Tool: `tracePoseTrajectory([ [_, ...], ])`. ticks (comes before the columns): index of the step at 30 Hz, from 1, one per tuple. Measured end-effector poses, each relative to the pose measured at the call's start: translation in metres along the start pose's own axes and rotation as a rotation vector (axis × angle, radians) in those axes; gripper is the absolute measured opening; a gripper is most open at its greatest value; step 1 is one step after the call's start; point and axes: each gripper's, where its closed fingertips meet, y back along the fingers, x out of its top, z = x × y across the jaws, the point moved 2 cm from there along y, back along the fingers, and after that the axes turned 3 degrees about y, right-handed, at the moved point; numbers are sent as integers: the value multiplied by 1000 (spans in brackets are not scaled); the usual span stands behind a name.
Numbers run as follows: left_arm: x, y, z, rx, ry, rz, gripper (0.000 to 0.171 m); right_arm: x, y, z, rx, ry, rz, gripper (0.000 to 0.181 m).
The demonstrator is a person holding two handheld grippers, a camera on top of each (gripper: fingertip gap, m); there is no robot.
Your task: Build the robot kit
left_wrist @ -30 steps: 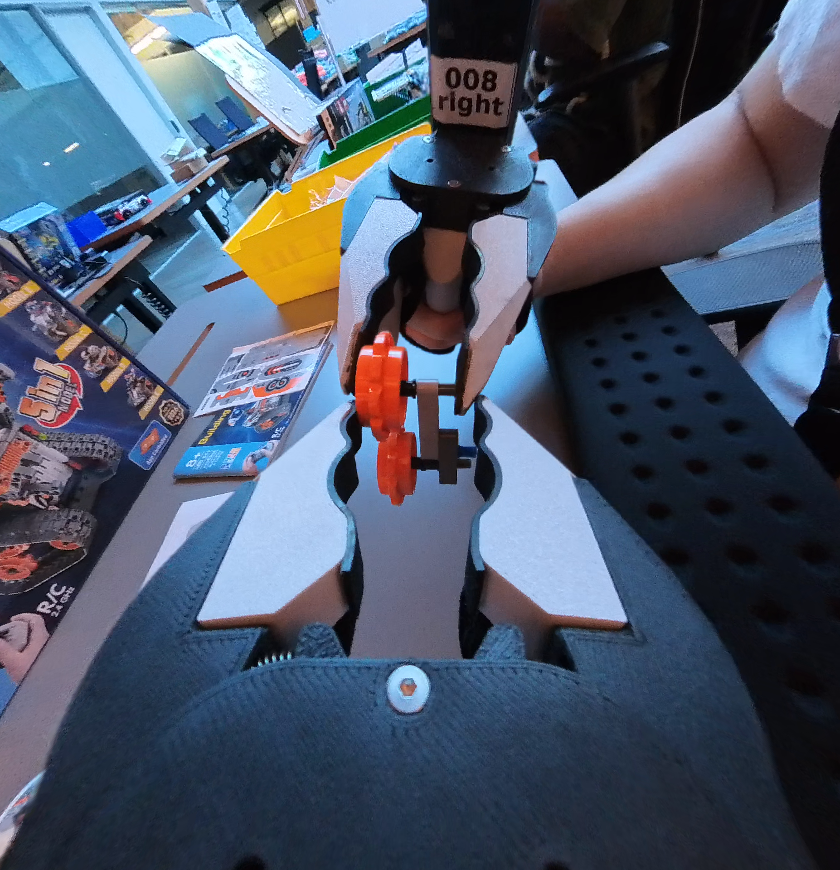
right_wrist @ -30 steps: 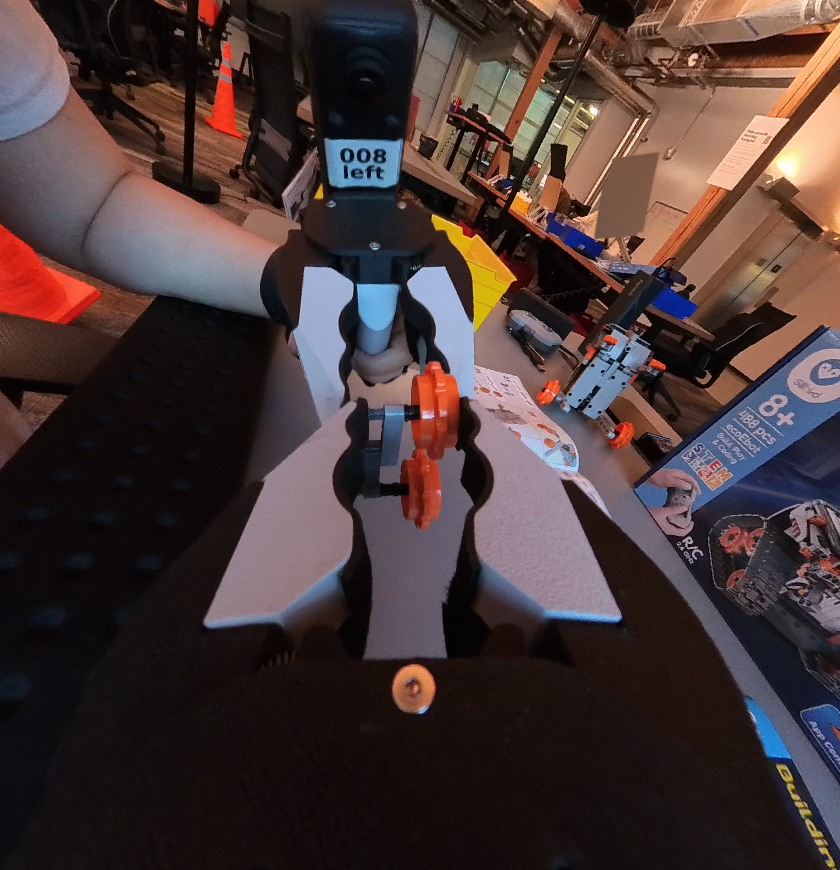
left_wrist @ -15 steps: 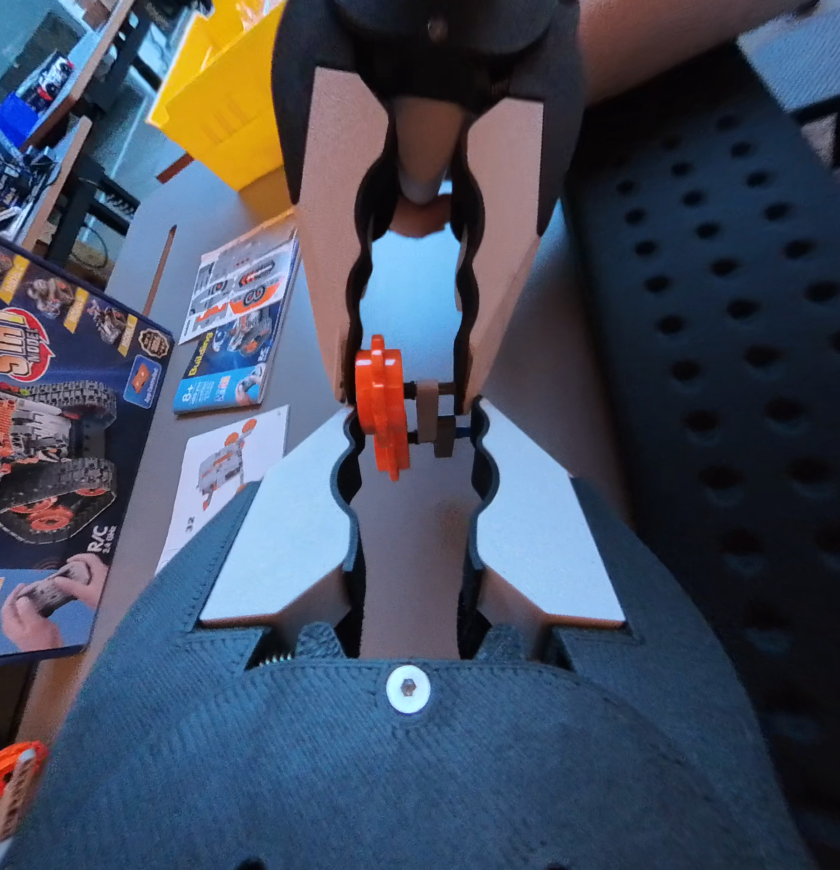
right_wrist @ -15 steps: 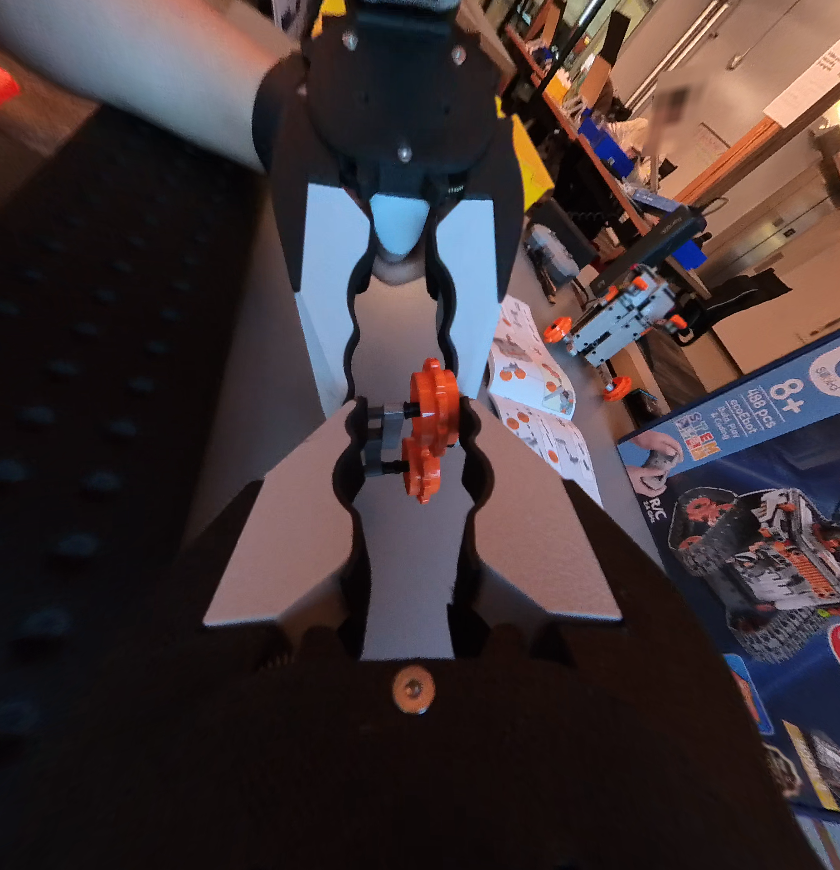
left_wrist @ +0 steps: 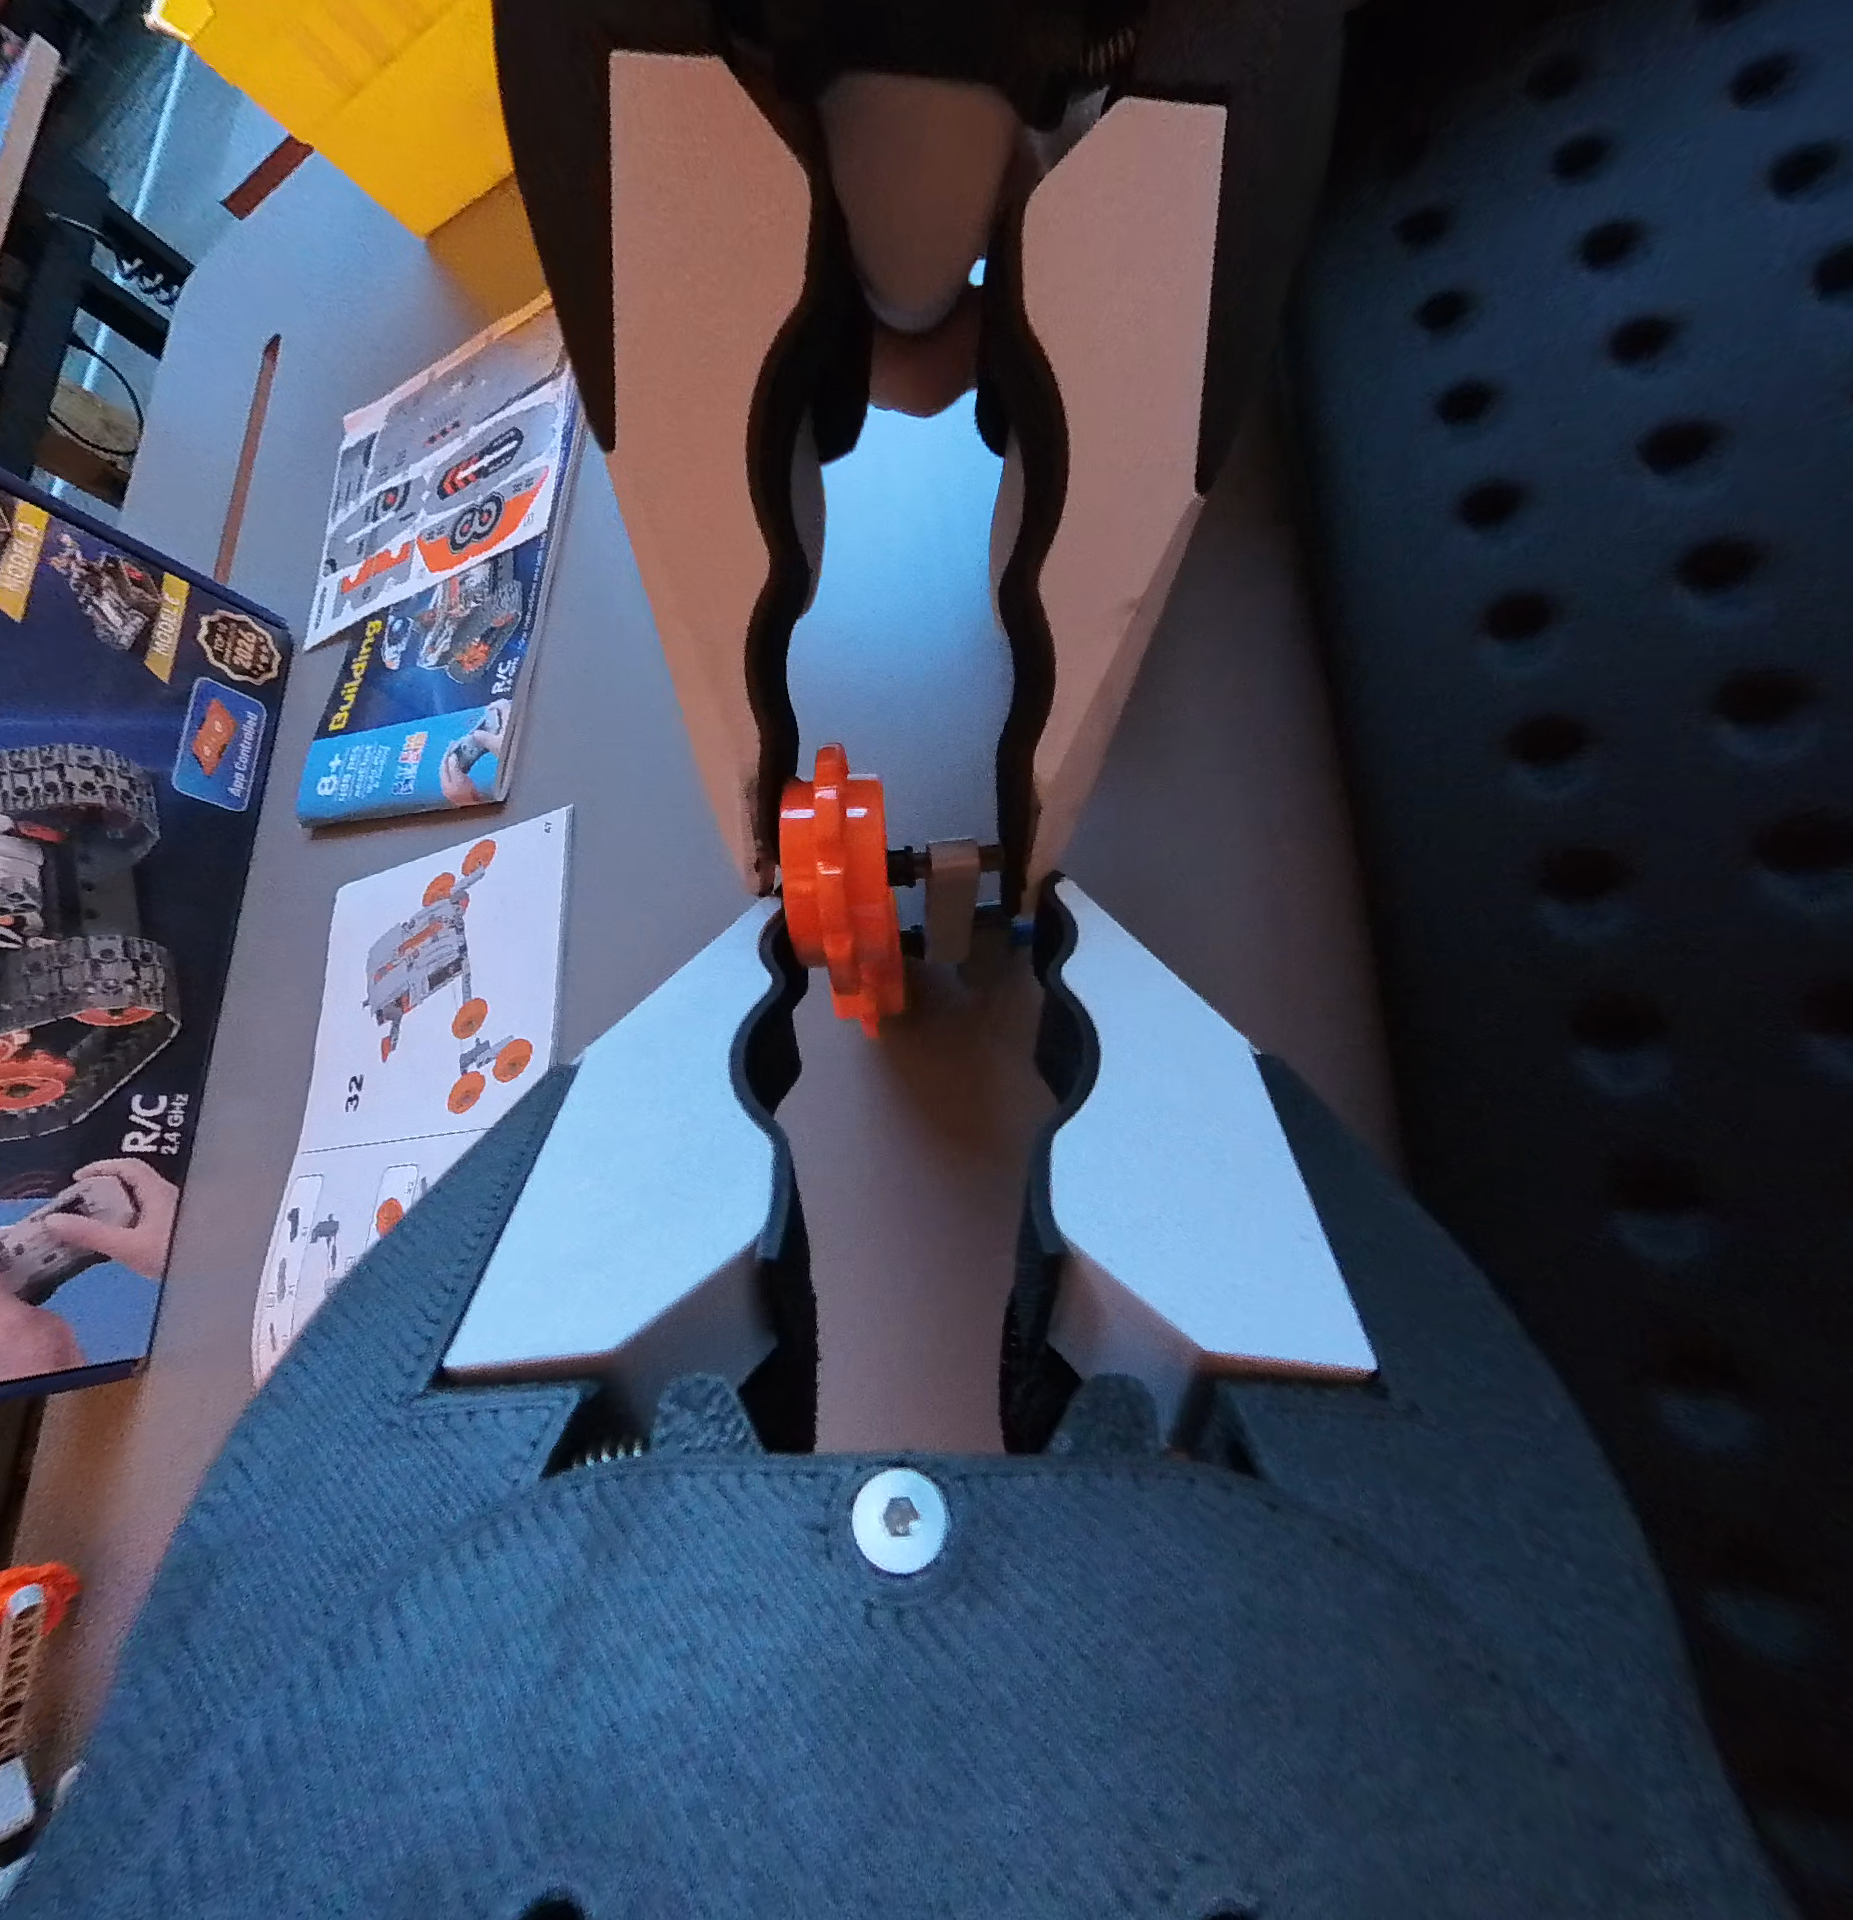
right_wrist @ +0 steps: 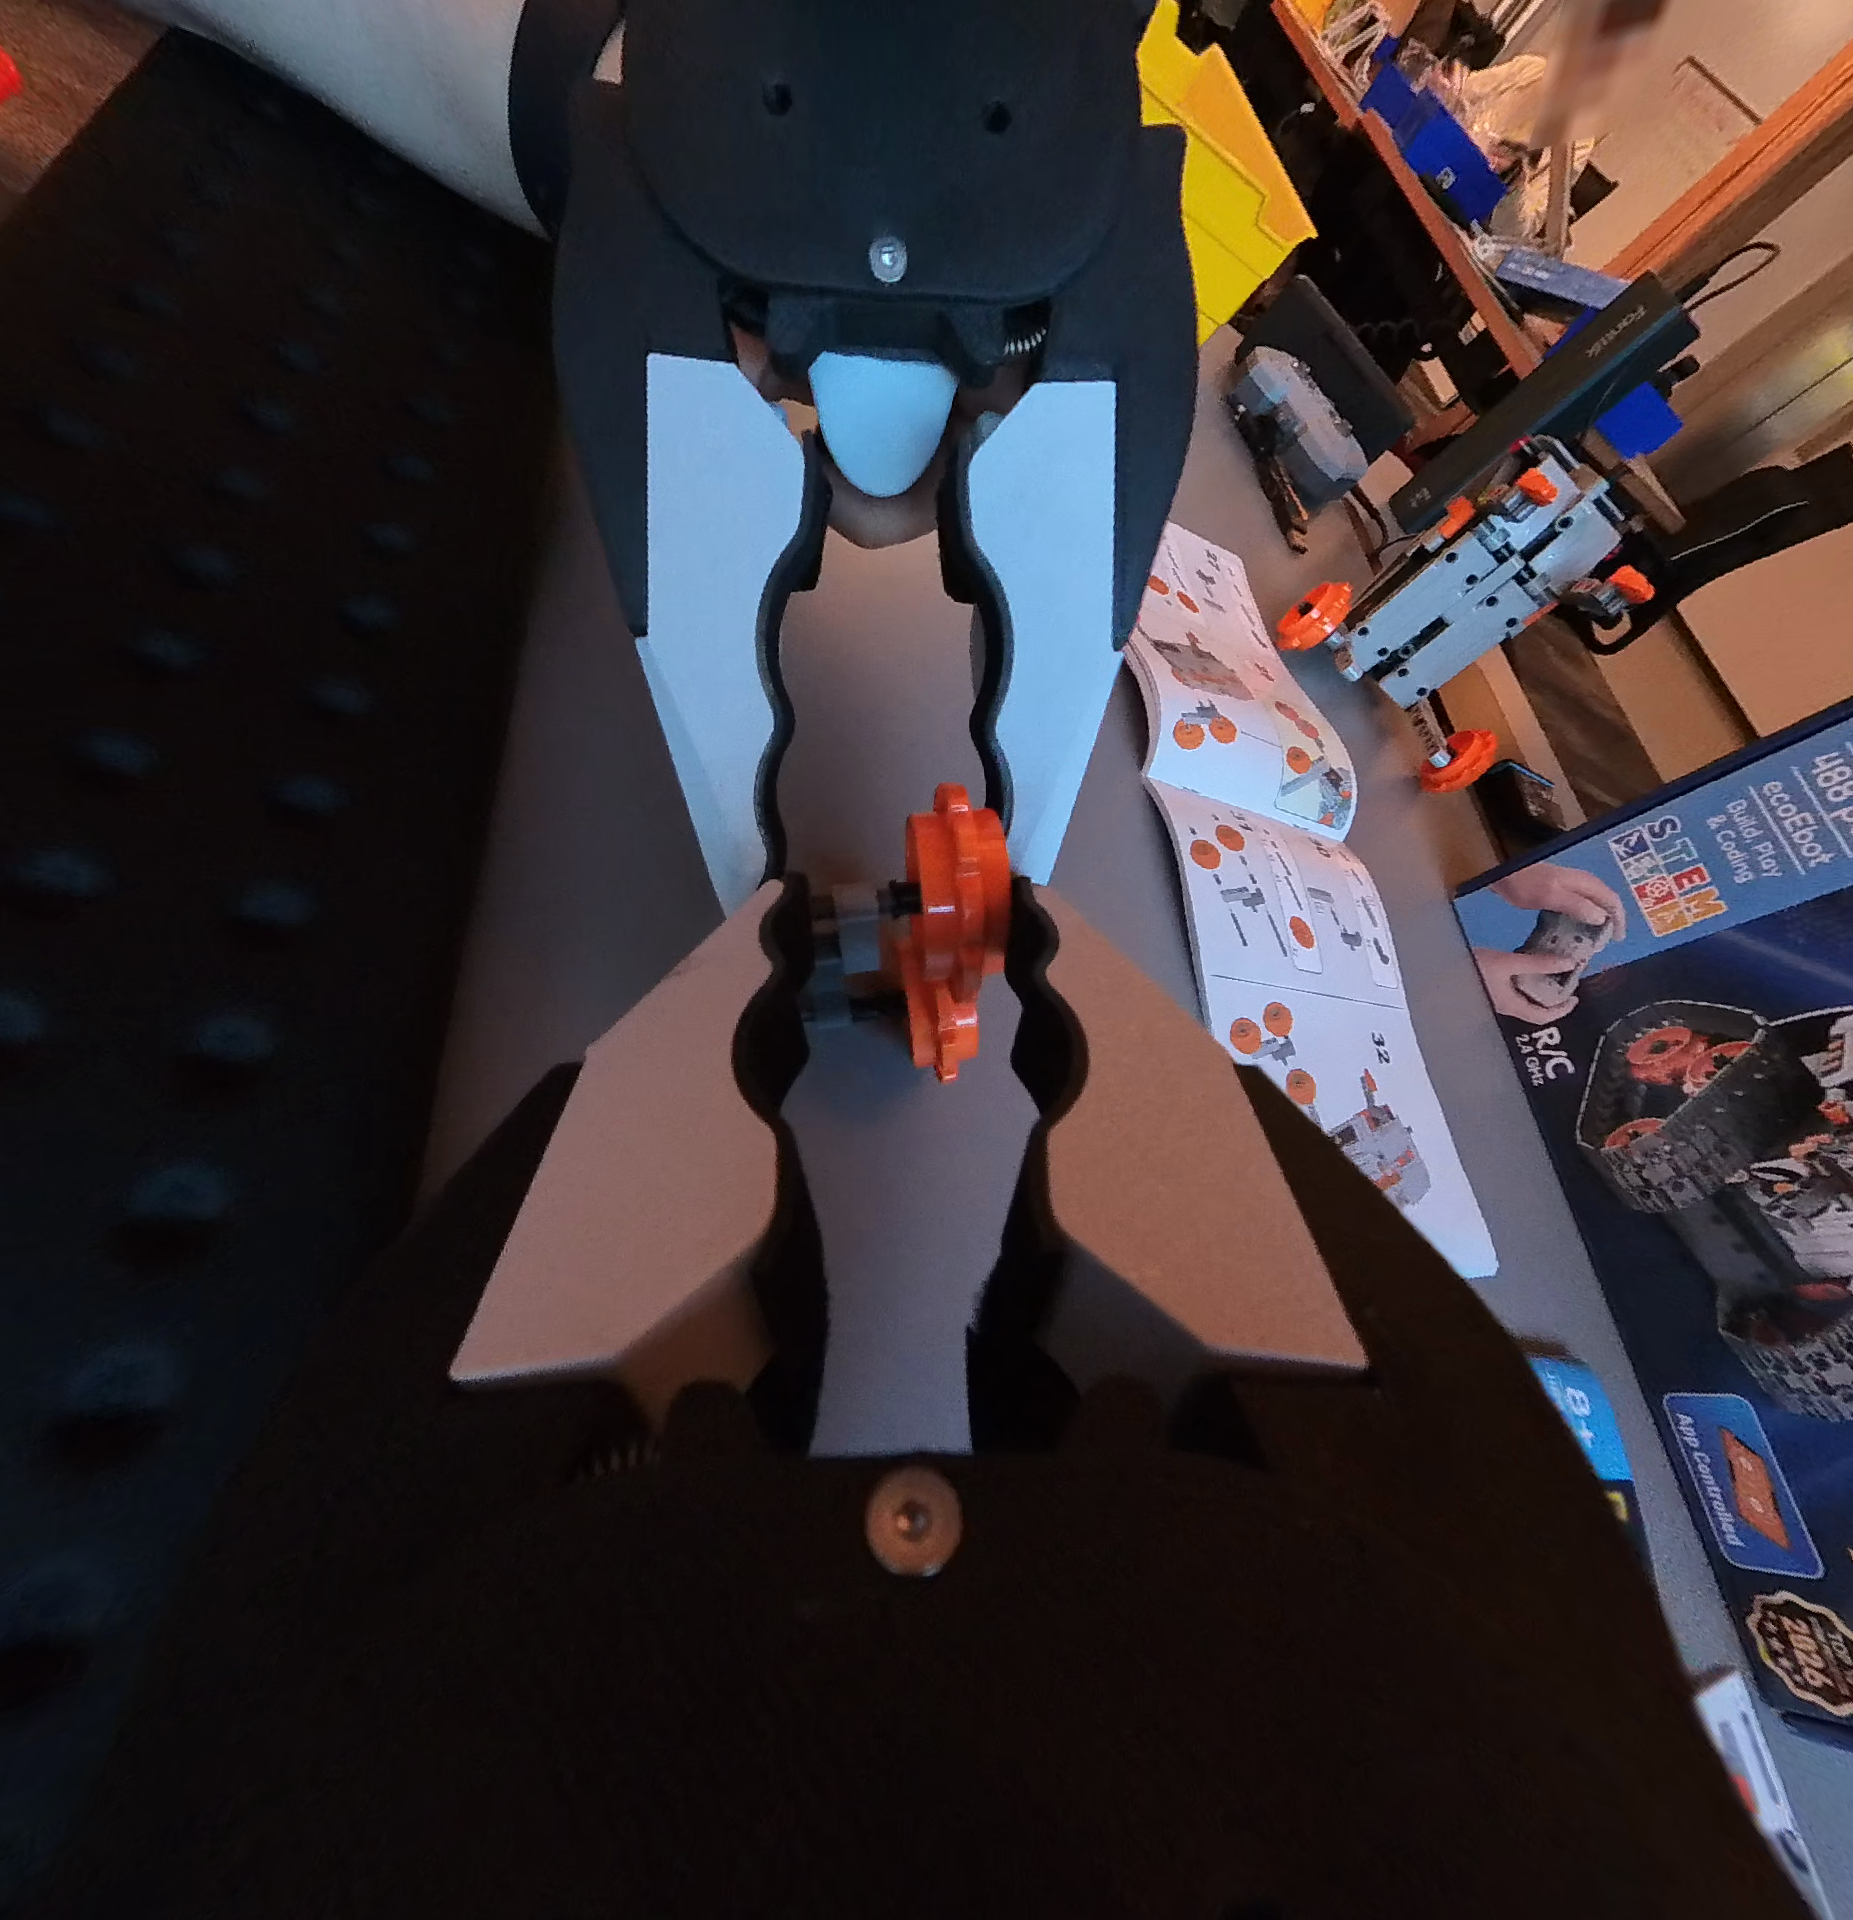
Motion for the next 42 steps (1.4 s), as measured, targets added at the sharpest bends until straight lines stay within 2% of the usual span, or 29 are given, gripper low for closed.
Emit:
tracePoseTrajectory([
  [29, 2, 0, -2, 45, 0, -21, 40, 1, 2, 2, -29, 14, -25, 36],
  [33, 20, 14, -16, 209, -95, 76, 42, 16, 14, 17, -149, 80, 46, 37],
  [37, 18, 12, -19, 289, -176, 25, 42, 16, 13, 17, -219, 254, 4, 37],
  [42, 16, 10, -21, 317, -178, -5, 42, 11, 11, 19, -204, 208, -19, 37],
])
